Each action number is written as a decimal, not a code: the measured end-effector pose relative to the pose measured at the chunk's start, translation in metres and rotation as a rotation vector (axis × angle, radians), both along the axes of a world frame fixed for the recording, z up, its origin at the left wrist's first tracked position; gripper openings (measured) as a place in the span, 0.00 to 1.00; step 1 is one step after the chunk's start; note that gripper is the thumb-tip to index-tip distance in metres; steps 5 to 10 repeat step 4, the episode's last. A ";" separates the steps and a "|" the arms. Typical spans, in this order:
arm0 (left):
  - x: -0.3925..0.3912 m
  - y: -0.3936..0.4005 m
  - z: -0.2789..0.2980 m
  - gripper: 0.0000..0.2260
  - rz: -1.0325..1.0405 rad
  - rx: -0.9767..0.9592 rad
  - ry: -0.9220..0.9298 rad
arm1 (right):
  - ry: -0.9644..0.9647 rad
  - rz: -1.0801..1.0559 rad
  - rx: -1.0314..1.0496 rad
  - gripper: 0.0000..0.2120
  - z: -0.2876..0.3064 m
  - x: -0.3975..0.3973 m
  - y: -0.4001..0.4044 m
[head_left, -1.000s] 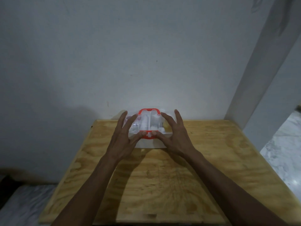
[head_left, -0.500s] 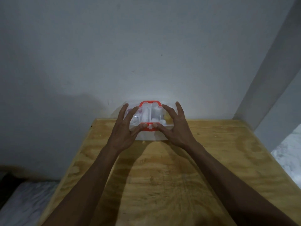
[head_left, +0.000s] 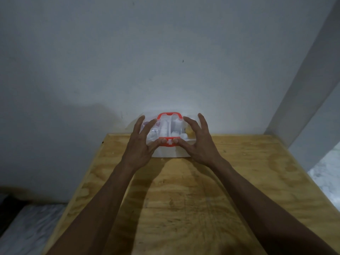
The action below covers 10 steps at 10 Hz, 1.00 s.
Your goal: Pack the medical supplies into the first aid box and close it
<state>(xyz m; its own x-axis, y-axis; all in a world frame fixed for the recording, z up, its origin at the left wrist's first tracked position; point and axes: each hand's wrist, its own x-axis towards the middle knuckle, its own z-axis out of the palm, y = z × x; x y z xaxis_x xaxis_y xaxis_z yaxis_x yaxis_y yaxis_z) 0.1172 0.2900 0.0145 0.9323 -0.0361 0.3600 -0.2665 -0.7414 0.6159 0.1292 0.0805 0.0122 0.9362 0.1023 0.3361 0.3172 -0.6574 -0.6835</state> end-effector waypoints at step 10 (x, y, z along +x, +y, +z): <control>-0.022 -0.013 0.013 0.36 0.213 0.323 -0.014 | 0.068 -0.034 -0.073 0.45 0.014 -0.022 -0.002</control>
